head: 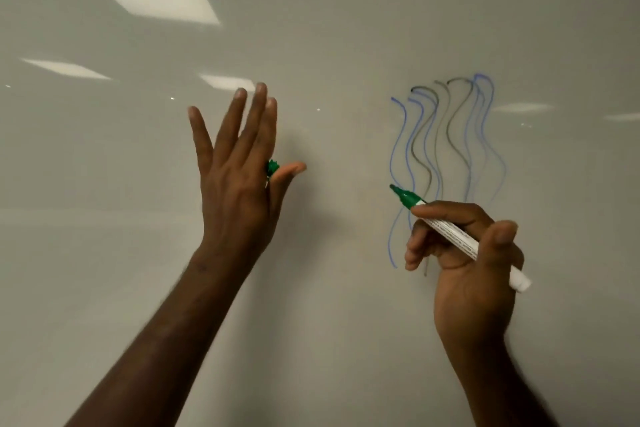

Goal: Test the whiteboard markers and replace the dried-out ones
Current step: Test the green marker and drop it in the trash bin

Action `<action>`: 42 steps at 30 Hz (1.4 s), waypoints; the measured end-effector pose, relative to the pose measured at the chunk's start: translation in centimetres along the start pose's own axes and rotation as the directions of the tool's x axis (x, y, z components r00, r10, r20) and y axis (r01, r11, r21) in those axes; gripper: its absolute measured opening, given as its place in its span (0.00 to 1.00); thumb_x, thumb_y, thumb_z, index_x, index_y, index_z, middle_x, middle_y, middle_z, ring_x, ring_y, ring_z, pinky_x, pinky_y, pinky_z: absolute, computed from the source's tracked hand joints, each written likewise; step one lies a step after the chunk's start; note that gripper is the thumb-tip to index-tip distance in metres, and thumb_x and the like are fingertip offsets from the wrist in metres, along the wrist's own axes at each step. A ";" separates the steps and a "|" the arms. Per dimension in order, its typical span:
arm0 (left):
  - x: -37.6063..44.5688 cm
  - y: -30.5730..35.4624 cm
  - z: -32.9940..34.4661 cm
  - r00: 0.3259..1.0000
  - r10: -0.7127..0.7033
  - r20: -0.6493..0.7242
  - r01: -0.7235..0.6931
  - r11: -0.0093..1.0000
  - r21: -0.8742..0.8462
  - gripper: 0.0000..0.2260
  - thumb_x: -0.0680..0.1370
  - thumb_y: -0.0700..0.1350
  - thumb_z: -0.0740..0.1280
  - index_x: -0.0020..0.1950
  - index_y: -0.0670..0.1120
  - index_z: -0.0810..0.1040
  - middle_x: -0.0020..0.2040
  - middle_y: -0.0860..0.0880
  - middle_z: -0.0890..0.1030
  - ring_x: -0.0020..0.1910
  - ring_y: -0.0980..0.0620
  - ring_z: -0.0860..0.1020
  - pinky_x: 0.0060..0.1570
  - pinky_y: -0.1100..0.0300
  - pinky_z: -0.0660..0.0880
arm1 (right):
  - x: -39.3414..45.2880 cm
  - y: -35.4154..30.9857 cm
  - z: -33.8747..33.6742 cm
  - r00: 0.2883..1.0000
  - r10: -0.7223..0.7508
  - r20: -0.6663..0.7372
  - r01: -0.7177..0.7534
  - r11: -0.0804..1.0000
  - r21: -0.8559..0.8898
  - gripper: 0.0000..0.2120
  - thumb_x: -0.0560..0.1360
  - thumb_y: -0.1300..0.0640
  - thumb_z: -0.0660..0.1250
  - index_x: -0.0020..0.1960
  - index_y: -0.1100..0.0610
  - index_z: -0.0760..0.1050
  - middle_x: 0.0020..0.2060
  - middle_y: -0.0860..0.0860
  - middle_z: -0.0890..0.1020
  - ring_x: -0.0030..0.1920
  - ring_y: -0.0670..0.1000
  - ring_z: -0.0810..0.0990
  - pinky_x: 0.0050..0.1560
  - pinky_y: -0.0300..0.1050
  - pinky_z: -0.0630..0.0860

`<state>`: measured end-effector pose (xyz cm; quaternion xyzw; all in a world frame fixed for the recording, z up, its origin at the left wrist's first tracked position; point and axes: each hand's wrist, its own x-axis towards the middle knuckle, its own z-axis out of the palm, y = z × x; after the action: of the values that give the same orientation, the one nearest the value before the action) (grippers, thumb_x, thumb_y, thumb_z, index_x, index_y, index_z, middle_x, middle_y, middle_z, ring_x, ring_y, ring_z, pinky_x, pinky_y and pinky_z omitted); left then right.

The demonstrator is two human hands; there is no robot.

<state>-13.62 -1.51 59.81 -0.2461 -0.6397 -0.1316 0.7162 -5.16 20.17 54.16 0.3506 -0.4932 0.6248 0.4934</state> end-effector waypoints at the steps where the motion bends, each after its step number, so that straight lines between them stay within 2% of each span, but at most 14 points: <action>1: 0.8 -0.7 0.2 1.000 -0.004 0.008 0.004 0.998 0.055 0.30 0.85 0.59 0.52 0.77 0.37 0.63 0.78 0.40 0.63 0.79 0.40 0.59 0.75 0.31 0.49 | 0.8 -0.1 0.5 0.999 -0.053 -0.001 0.052 0.998 -0.037 0.24 0.80 0.38 0.58 0.49 0.54 0.84 0.33 0.56 0.79 0.32 0.59 0.76 0.31 0.47 0.72; 3: 1.8 -2.0 0.7 0.999 -0.005 0.038 -0.001 0.989 0.147 0.30 0.85 0.58 0.52 0.78 0.38 0.61 0.79 0.41 0.61 0.80 0.41 0.57 0.76 0.32 0.49 | 2.4 -0.1 1.4 0.994 -0.107 0.011 0.107 0.986 -0.130 0.14 0.81 0.54 0.59 0.53 0.59 0.82 0.35 0.56 0.79 0.34 0.59 0.77 0.32 0.49 0.75; 5: 2.4 -2.9 1.3 0.997 -0.005 0.082 -0.014 0.974 0.225 0.30 0.85 0.59 0.50 0.79 0.40 0.60 0.80 0.42 0.59 0.80 0.43 0.55 0.76 0.34 0.50 | 3.7 0.0 2.3 0.994 -0.105 0.024 0.107 0.978 -0.178 0.11 0.78 0.63 0.61 0.56 0.62 0.78 0.37 0.56 0.83 0.37 0.57 0.83 0.35 0.51 0.80; 8: 2.7 -3.8 2.3 0.992 0.020 0.127 -0.055 0.960 0.275 0.30 0.85 0.61 0.49 0.80 0.42 0.59 0.81 0.44 0.59 0.80 0.43 0.55 0.77 0.35 0.50 | 5.0 0.7 3.6 0.991 -0.131 0.034 0.135 0.972 -0.193 0.08 0.76 0.59 0.67 0.53 0.61 0.75 0.43 0.56 0.85 0.46 0.56 0.86 0.43 0.58 0.83; 11: 2.8 -4.3 3.1 0.990 0.038 0.137 -0.076 0.957 0.281 0.31 0.84 0.61 0.49 0.80 0.42 0.59 0.81 0.44 0.58 0.80 0.42 0.54 0.77 0.35 0.50 | 5.9 1.7 4.7 0.986 -0.168 0.008 0.165 0.959 -0.229 0.09 0.74 0.56 0.70 0.49 0.61 0.77 0.44 0.54 0.86 0.46 0.55 0.87 0.45 0.62 0.83; 19: 2.6 -4.8 4.1 0.994 0.004 0.106 -0.033 0.961 0.275 0.28 0.85 0.59 0.51 0.80 0.43 0.61 0.81 0.45 0.59 0.80 0.43 0.55 0.77 0.37 0.52 | 7.9 4.4 7.3 0.957 -0.288 0.034 0.274 0.860 -0.431 0.07 0.73 0.59 0.74 0.45 0.62 0.80 0.39 0.49 0.85 0.39 0.49 0.85 0.38 0.48 0.83; 27: 2.5 -4.9 4.3 0.993 -0.002 0.114 -0.030 0.961 0.276 0.28 0.85 0.58 0.53 0.80 0.44 0.59 0.81 0.46 0.58 0.81 0.44 0.53 0.78 0.39 0.50 | 7.5 6.3 7.7 0.944 -0.320 0.082 0.319 0.819 -0.477 0.07 0.73 0.57 0.74 0.45 0.61 0.80 0.38 0.48 0.84 0.38 0.48 0.84 0.35 0.47 0.82; 32: 2.4 -4.9 4.4 0.994 -0.003 0.107 -0.026 0.964 0.266 0.28 0.85 0.58 0.53 0.80 0.44 0.59 0.81 0.46 0.58 0.81 0.44 0.54 0.78 0.38 0.50 | 7.1 6.4 7.2 0.939 -0.339 0.052 0.319 0.807 -0.497 0.07 0.73 0.58 0.75 0.44 0.61 0.80 0.37 0.48 0.84 0.36 0.48 0.83 0.34 0.49 0.81; 36: 2.3 -4.9 4.3 0.995 -0.003 0.102 -0.024 0.964 0.265 0.27 0.85 0.58 0.52 0.80 0.44 0.59 0.81 0.46 0.58 0.81 0.44 0.54 0.78 0.38 0.50 | 4.8 6.6 6.7 0.948 -0.309 0.069 0.303 0.819 -0.488 0.05 0.72 0.61 0.76 0.43 0.61 0.80 0.35 0.49 0.83 0.34 0.49 0.82 0.32 0.50 0.79; 42: 2.2 -4.9 4.3 0.996 0.000 0.084 -0.022 0.966 0.259 0.26 0.85 0.57 0.54 0.80 0.44 0.60 0.81 0.46 0.59 0.81 0.44 0.55 0.77 0.38 0.52 | 0.8 7.3 5.1 0.956 -0.283 0.076 0.280 0.806 -0.521 0.04 0.71 0.60 0.76 0.43 0.59 0.81 0.33 0.47 0.82 0.30 0.49 0.80 0.28 0.47 0.77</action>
<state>-19.45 -3.12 63.18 -0.1589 -0.6792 -0.0324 0.7158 -12.68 15.32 54.32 0.2696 -0.5865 0.3867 0.6587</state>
